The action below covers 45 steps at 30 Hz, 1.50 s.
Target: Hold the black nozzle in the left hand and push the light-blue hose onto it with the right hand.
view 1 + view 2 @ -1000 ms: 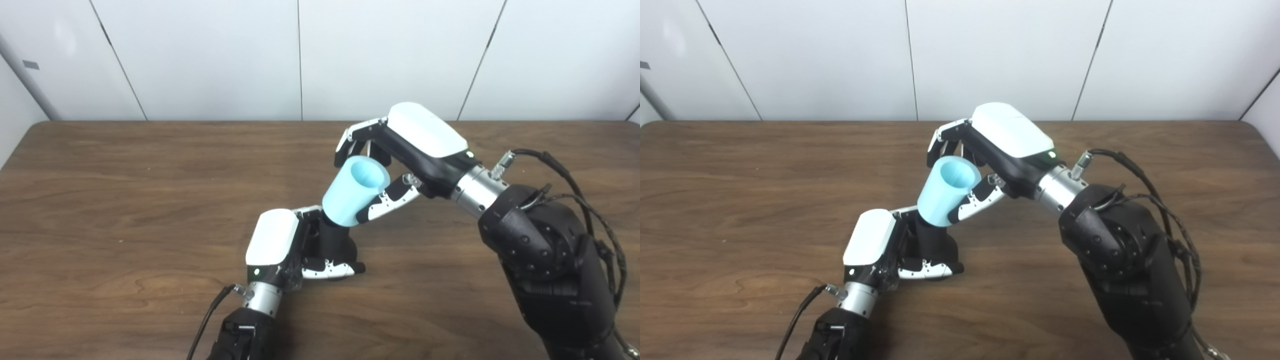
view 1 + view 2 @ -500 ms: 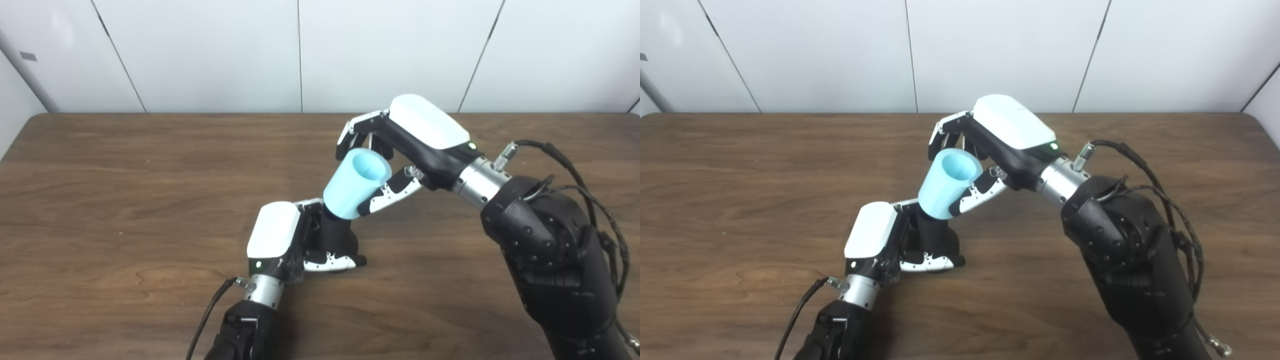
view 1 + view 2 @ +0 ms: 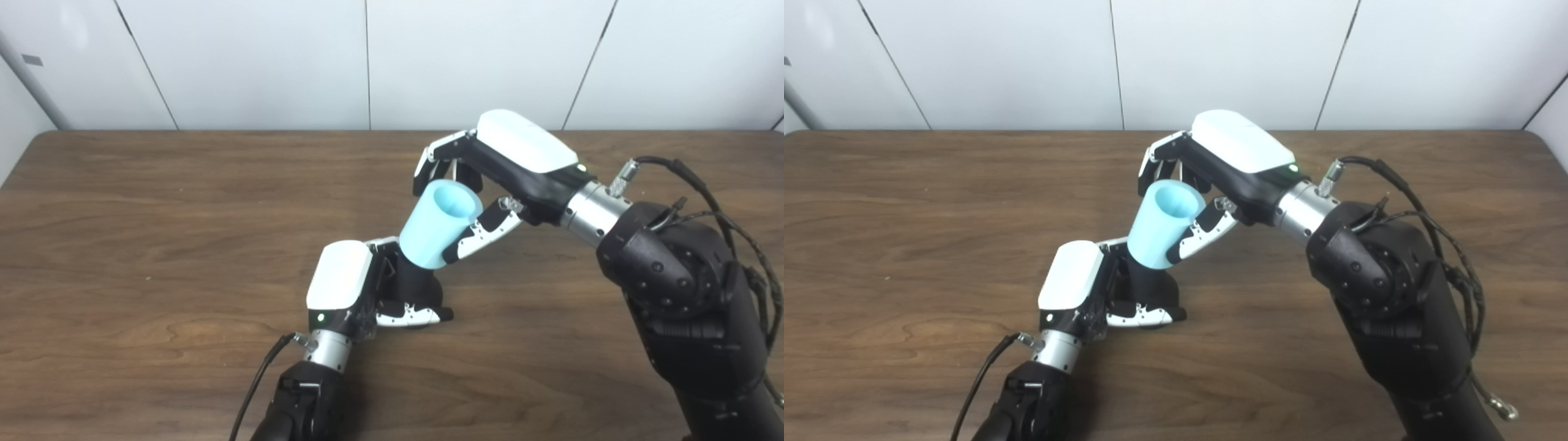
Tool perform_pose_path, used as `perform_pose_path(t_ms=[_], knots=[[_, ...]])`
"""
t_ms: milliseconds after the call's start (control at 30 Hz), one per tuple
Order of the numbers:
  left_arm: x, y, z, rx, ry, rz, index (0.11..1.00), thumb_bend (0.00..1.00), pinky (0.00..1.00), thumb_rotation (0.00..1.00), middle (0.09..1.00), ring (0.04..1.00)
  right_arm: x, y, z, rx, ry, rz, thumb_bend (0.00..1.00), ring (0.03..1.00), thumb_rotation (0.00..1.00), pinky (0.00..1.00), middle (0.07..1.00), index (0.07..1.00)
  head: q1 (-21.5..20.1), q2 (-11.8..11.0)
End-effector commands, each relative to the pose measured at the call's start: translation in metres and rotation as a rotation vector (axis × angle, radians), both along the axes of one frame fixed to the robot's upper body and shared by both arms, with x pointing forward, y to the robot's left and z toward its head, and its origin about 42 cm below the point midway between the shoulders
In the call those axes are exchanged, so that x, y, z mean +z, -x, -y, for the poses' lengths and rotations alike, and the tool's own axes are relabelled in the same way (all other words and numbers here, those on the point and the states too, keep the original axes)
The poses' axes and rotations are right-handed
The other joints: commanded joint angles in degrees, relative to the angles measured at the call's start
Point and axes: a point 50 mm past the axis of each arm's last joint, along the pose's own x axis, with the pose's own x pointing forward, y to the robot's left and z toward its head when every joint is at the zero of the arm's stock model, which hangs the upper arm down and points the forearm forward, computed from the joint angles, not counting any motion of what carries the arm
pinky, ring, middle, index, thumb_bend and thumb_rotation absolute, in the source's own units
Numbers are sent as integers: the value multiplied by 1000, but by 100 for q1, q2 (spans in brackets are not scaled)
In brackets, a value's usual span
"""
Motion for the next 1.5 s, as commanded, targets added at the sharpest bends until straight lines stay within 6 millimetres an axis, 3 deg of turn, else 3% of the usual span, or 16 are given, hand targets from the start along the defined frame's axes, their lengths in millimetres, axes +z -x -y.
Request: perform_pose_path(t_ms=[0, 667, 867, 967, 1467], knots=[[-22, 11, 1, -15, -40, -138, 488, 523, 452, 0, 484, 511, 22, -4, 2, -4, 7, 83, 511, 367, 0, 331, 485, 548, 1, 8], [-21, 12, 5, -15, -34, -132, 494, 524, 423, 0, 448, 484, 14, -1, -2, 6, -7, 81, 510, 364, 0, 322, 488, 550, 55, 56], [-21, 12, 3, -14, -29, -132, 489, 524, 448, 0, 482, 504, 11, 0, -4, 26, 22, 84, 510, 364, 0, 313, 494, 544, 43, 73], [-21, 12, 3, -8, -25, -136, 495, 524, 437, 0, 446, 493, 9, 0, -3, 33, 31, 75, 511, 369, 0, 332, 499, 541, 43, 73], [-20, 12, 5, -14, -23, -133, 488, 523, 439, 0, 482, 500, 2, -1, -8, 47, 78, 69, 508, 359, 0, 335, 490, 557, 48, 95]])
